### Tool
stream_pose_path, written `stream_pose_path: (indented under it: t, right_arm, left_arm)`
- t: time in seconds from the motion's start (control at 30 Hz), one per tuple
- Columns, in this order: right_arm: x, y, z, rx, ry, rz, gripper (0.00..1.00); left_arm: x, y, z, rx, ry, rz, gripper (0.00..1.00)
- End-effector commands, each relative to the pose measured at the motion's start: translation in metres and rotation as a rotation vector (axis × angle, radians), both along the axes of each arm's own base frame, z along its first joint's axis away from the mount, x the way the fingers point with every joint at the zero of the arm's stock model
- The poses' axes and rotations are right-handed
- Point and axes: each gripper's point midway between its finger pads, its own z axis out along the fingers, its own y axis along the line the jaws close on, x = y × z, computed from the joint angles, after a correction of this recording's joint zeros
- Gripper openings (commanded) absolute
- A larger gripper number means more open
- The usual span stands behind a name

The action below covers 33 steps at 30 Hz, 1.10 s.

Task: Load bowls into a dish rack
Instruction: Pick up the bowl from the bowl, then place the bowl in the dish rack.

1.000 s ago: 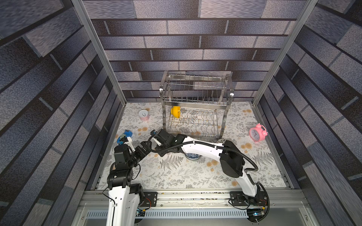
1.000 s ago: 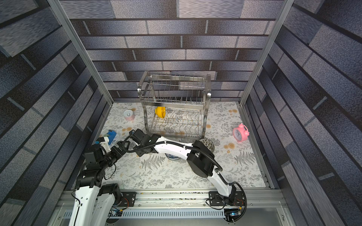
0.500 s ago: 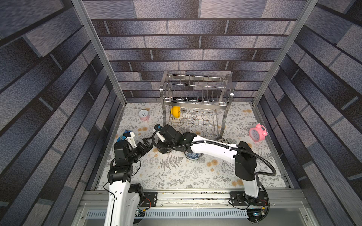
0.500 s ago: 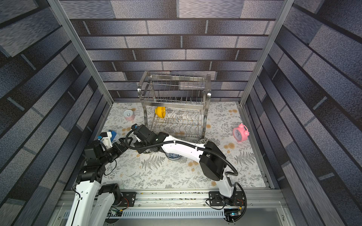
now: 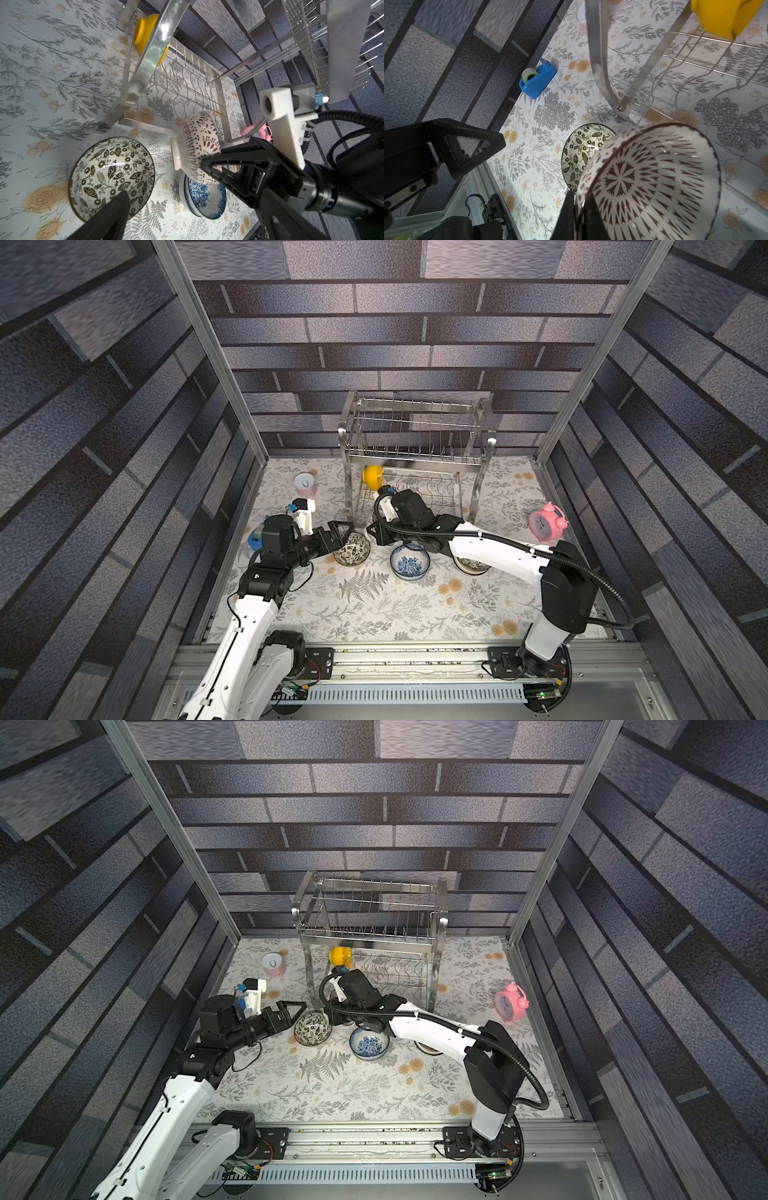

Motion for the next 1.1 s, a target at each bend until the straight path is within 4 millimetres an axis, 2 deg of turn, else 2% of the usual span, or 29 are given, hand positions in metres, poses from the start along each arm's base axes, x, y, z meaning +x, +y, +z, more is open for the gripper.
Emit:
stream_pose_path:
  t: [0.0, 0.4, 0.63, 0.8, 1.07]
  right_arm:
    - [0.004, -0.002, 0.045, 0.187, -0.011, -0.008, 0.00]
    - [0.038, -0.038, 0.042, 0.331, 0.091, -0.098, 0.00]
    - [0.061, -0.053, 0.038, 0.417, 0.150, -0.144, 0.00]
    - [0.082, -0.060, 0.031, 0.476, 0.197, -0.171, 0.00]
    - [0.107, -0.059, 0.025, 0.524, 0.228, -0.196, 0.00]
  left_arm:
    - [0.006, -0.007, 0.017, 0.025, -0.073, -0.033, 1.00]
    - [0.003, -0.032, 0.030, 0.024, -0.115, -0.146, 1.00]
    - [0.003, -0.047, 0.029, 0.032, -0.120, -0.202, 1.00]
    - [-0.001, -0.056, 0.031, 0.034, -0.134, -0.240, 1.00]
    - [-0.002, -0.057, 0.029, 0.053, -0.128, -0.244, 1.00]
